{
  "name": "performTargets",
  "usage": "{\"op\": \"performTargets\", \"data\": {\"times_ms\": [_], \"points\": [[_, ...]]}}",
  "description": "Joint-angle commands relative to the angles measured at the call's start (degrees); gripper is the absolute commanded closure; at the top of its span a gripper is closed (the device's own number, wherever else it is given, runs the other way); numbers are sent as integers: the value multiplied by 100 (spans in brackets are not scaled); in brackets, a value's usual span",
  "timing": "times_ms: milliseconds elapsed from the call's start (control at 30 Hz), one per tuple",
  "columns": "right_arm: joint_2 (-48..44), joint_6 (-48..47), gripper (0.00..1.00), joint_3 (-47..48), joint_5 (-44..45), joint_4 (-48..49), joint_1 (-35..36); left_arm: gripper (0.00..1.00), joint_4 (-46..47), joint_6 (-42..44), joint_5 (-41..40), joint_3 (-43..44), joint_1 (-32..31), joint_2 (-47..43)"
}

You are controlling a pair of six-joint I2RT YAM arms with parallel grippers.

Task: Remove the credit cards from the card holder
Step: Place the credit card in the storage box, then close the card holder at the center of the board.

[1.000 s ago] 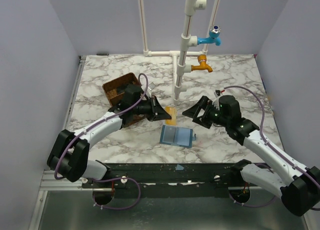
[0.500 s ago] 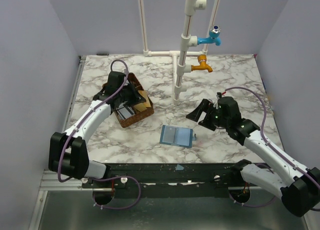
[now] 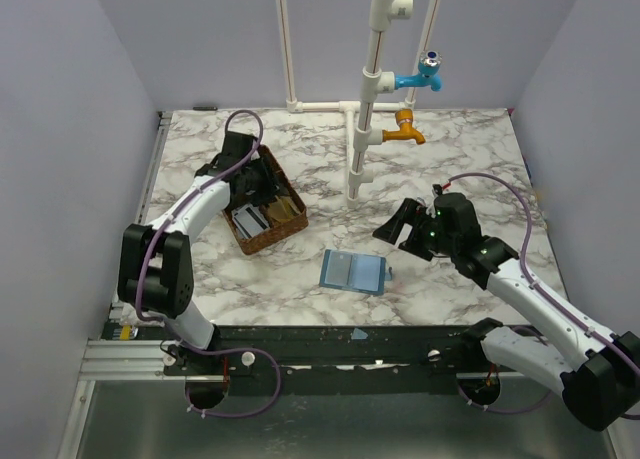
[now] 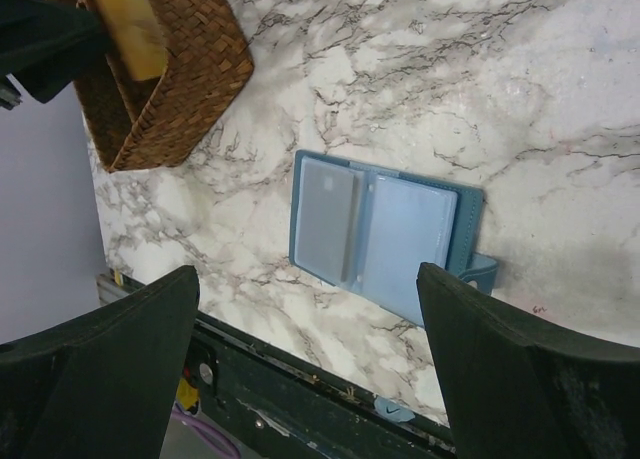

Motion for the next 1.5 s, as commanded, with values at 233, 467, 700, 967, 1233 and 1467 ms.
{"op": "performTargets", "data": {"times_ms": [233, 467, 700, 967, 1233, 1467], "points": [[47, -134, 7, 86, 205, -147, -20, 17, -168, 417, -16, 253, 49, -323], [136, -148, 7, 52, 354, -219, -17, 15, -238, 531, 70, 37, 25, -845], [153, -142, 7, -35, 571, -440, -17, 15, -282, 657, 79, -308, -153, -1427], [77, -45, 7, -268, 636, -553, -2, 15, -559, 853, -149, -426, -924, -1746], [-44, 199, 7, -546, 717, -631, 184, 15, -569, 780, -383, -793, -1864, -1821], [-2, 262, 8, -645, 1126, -774, 348, 19, -388, 751, -518, -1373, -2436, -1591]]}}
